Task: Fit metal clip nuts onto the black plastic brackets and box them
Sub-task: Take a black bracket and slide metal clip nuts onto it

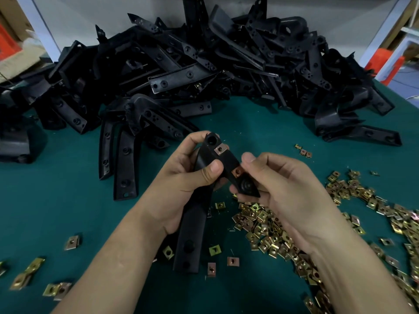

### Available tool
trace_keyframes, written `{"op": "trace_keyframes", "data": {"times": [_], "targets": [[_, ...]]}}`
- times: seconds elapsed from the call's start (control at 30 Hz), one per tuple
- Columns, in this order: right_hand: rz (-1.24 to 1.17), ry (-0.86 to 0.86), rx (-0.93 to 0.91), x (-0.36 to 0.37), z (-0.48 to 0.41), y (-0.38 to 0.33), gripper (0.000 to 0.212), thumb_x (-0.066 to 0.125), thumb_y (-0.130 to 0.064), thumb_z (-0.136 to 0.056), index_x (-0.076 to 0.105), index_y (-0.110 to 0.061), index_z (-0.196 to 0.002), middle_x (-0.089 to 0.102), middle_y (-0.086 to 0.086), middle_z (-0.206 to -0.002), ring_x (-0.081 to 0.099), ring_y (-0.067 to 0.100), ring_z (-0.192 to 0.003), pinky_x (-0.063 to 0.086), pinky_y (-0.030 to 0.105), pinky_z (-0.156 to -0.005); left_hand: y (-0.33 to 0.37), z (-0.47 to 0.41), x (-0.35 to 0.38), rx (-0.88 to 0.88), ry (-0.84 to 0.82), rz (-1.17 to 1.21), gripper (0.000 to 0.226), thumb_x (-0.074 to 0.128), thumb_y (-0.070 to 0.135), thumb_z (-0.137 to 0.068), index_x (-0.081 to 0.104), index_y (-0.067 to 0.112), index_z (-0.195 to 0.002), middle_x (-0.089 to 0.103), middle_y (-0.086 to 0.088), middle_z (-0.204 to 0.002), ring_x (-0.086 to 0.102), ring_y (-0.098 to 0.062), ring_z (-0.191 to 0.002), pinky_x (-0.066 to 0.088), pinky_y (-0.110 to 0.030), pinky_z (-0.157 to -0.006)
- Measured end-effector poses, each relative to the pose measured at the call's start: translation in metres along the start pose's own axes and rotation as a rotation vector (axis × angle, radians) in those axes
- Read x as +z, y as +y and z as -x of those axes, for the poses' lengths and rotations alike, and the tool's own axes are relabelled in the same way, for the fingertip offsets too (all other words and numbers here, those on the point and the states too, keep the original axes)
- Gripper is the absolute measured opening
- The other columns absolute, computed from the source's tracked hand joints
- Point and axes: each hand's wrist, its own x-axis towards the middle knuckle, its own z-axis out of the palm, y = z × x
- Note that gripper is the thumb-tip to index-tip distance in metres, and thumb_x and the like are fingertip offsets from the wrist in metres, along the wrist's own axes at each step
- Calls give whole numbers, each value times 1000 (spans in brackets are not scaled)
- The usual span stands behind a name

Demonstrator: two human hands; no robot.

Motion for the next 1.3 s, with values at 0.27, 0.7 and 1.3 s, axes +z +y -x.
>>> {"op": "trace_keyframes", "data": {"times": [0.27, 0.7, 1.3], "targets": [[61, -13, -52, -3, -3, 4, 26, 68, -41, -75, 74, -16, -75, 74, 3, -82, 73, 19, -79, 59, 26, -70, 0, -1, 1, -11, 53, 45, 29, 65, 2, -85, 60, 20, -108, 69, 2, -99, 69, -16, -88, 59, -26, -76], [-67, 17, -67, -11, -7, 7, 28, 76, -19, -68, 79, -15, -96, 76, 7, -94, 68, 16, -86, 55, 32, -83, 0, 0, 5, -76, 64, 75, 39, 72, 8, -85, 68, 19, -122, 70, -3, -109, 70, -20, -103, 59, -29, -84], [209, 259, -125, -34, 7, -58, 18, 67, -15, -94, 81, -26, -93, 77, -6, -92, 70, 9, -92, 55, 27, -88, 19, 8, 23, -162, -153, -51, 69, 55, -12, -85, 52, 22, -144, 61, 2, -144, 60, -23, -129, 60, -31, -86]]}}
